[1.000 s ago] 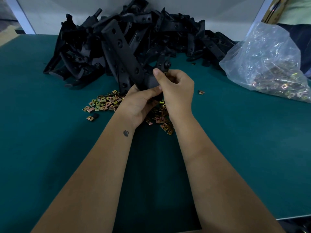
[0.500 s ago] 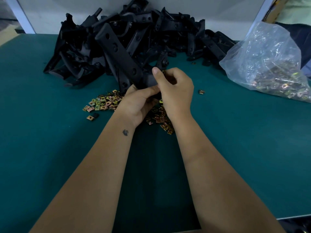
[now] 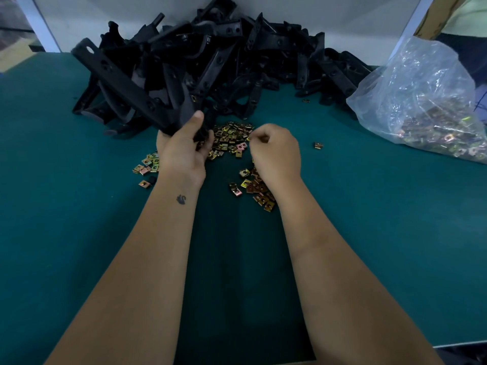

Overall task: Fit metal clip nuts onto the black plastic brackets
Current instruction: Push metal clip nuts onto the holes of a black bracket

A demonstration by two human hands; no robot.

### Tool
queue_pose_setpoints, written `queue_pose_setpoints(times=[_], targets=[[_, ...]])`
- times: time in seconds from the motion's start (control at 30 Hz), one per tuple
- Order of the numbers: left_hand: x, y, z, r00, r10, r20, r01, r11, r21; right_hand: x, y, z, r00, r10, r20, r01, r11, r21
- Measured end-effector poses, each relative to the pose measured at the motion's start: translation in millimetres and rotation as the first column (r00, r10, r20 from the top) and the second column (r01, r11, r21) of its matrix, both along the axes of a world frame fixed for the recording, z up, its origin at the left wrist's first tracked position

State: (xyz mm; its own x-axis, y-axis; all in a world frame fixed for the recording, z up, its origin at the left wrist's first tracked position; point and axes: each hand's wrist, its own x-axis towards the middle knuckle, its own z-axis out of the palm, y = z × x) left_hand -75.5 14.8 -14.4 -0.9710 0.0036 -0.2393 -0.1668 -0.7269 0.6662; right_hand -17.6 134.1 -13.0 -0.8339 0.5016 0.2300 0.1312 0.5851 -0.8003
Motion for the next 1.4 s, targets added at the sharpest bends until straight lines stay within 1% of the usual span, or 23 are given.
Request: queue_pose_setpoints(times=[0.07, 0.17, 0.23, 0.3, 0.37, 0.43, 0.53, 0.6, 0.67, 0.77, 0.83, 0.9, 0.97, 1.13, 1.33, 1.4], targets=[[-0.2, -0.5, -0.5, 1.000, -0.001, -0.016, 0.001, 1.000, -0.003, -1.5, -2.2, -3.3, 0.996, 0.057, 0.062, -0.065, 0.988, 0.139], [1.5, 0.8, -1.2, 0.998, -0.037, -0.044, 0.037, 0.999, 0.003, -3.8, -3.1, -8.1, 0.983, 0.069, 0.169, -0.129, 0.916, 0.380], [2.2, 2.1, -1.4, 0.996, -0.062, -0.070, 0.064, 0.998, 0.014, -4.9, -2.5, -9.4, 0.980, 0.058, 0.189, -0.136, 0.892, 0.430], [2.5, 3.4, -1.6, 0.991, -0.090, -0.101, 0.091, 0.996, 0.011, -5.1, -3.1, -9.3, 0.982, 0.064, 0.176, -0.132, 0.903, 0.408], [2.5, 4.4, -2.1, 0.986, -0.117, -0.122, 0.118, 0.993, -0.005, -5.1, -4.2, -8.5, 0.985, 0.080, 0.155, -0.132, 0.924, 0.360], [2.9, 4.8, -2.0, 0.980, -0.145, -0.133, 0.146, 0.989, -0.007, -5.2, -4.8, -7.6, 0.989, 0.100, 0.111, -0.128, 0.953, 0.275], [4.3, 5.9, -1.7, 0.974, -0.172, -0.147, 0.174, 0.985, 0.001, -5.5, -4.8, -5.0, 0.994, 0.105, -0.036, -0.104, 0.994, 0.040], [5.4, 6.6, -0.9, 0.969, -0.190, -0.157, 0.196, 0.980, 0.021, -5.6, -3.7, -2.6, 0.987, 0.082, -0.138, -0.097, 0.989, -0.109], [5.6, 6.7, 0.3, 0.963, -0.222, -0.154, 0.234, 0.971, 0.058, -4.5, -2.5, -0.1, 0.975, 0.069, -0.211, -0.121, 0.962, -0.243], [5.9, 6.9, 2.3, 0.951, -0.271, -0.151, 0.287, 0.953, 0.099, -3.2, -0.9, 2.1, 0.960, 0.045, -0.277, -0.156, 0.905, -0.395], [7.2, 8.1, 3.1, 0.943, -0.291, -0.160, 0.310, 0.945, 0.107, -2.3, 0.3, 3.9, 0.952, 0.015, -0.305, -0.182, 0.829, -0.529], [9.0, 9.4, 2.6, 0.935, -0.310, -0.173, 0.329, 0.940, 0.093, -1.0, 1.7, 5.9, 0.946, 0.011, -0.323, -0.234, 0.712, -0.662], [10.1, 9.8, 1.3, 0.928, -0.326, -0.182, 0.347, 0.933, 0.099, 0.0, 2.7, 6.9, 0.940, 0.014, -0.340, -0.270, 0.639, -0.720], [9.8, 8.0, -1.1, 0.915, -0.353, -0.195, 0.380, 0.916, 0.126, -0.2, 3.5, 7.7, 0.927, 0.011, -0.375, -0.318, 0.551, -0.772], [10.4, 8.0, -1.4, 0.918, -0.350, -0.185, 0.378, 0.914, 0.149, -2.9, 4.7, 6.4, 0.918, 0.029, -0.395, -0.373, 0.399, -0.838], [10.4, 7.3, -0.9, 0.917, -0.353, -0.188, 0.383, 0.911, 0.156, -3.1, 4.7, 5.4, 0.914, 0.014, -0.407, -0.379, 0.396, -0.837]])
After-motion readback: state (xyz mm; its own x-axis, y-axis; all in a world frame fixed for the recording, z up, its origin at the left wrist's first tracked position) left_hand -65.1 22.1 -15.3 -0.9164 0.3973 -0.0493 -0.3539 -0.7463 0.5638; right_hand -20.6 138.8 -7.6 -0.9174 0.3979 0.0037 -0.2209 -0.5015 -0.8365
